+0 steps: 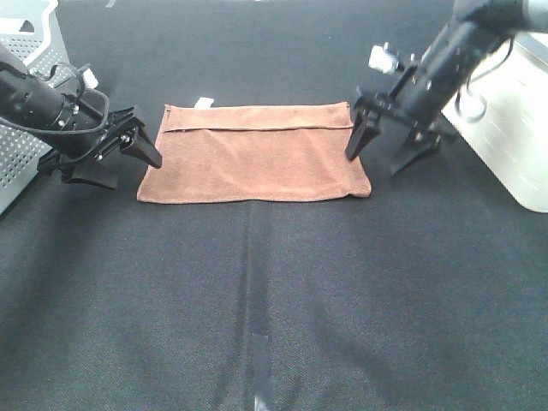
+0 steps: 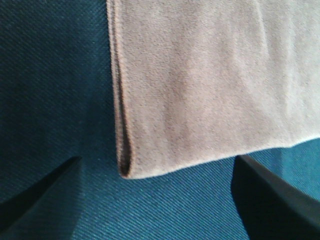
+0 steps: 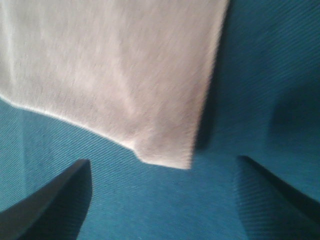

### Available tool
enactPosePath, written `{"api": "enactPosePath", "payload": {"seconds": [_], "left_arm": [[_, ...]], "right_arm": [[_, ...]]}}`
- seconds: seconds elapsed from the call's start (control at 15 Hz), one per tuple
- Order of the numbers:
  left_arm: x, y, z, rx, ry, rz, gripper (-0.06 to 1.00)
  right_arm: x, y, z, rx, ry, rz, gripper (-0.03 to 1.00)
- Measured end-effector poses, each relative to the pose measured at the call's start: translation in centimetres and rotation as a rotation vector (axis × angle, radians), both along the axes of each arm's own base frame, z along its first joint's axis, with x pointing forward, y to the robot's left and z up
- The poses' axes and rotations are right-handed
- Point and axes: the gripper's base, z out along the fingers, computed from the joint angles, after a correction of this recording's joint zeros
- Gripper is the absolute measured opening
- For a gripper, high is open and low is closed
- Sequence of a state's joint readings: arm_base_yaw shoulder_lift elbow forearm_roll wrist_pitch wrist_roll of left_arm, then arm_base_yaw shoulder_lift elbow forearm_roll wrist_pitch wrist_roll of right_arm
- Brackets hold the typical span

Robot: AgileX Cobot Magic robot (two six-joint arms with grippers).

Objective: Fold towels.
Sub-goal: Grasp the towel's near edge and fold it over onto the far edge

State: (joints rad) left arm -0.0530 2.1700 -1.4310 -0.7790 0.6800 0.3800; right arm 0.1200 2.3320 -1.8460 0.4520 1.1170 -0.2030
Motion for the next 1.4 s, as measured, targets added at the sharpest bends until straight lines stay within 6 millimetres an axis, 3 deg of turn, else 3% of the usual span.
{"api": "enactPosePath", "payload": {"seconds": [0.2,0.6,0.73,0.87,1.13,1.27,1.4], "left_arm": [[0.1,0.1,-0.1,0.006,-0.01,0.009,0.76],[0.2,-0.1,-2.5,-0.008,0.038,0.034,0.76],[0.3,-1.4,-3.0,-0.006,0.014,0.004,0.71],[0.3,-2.8,-3.5,-0.004,0.0,-0.003,0.58],[0.2,-3.2,-4.2,0.0,0.006,-0.003,0.07],[0.1,-3.2,-4.3,-0.009,0.023,-0.012,0.02],[-0.2,-2.4,-3.9,-0.03,0.061,-0.038,0.02]], "right_arm": [[-0.8,0.1,-2.1,0.03,-0.015,0.007,0.73],[-0.4,0.1,-3.6,0.025,-0.067,-0.023,0.73],[-0.2,0.5,-3.9,0.069,-0.069,-0.03,0.7],[-0.2,0.8,-4.4,0.109,-0.064,-0.038,0.6],[0.0,0.9,-5.3,0.124,-0.065,-0.058,0.17],[0.0,0.9,-5.4,0.117,-0.061,-0.064,0.0],[-0.1,0.7,-5.1,0.101,-0.058,-0.056,0.0]]}}
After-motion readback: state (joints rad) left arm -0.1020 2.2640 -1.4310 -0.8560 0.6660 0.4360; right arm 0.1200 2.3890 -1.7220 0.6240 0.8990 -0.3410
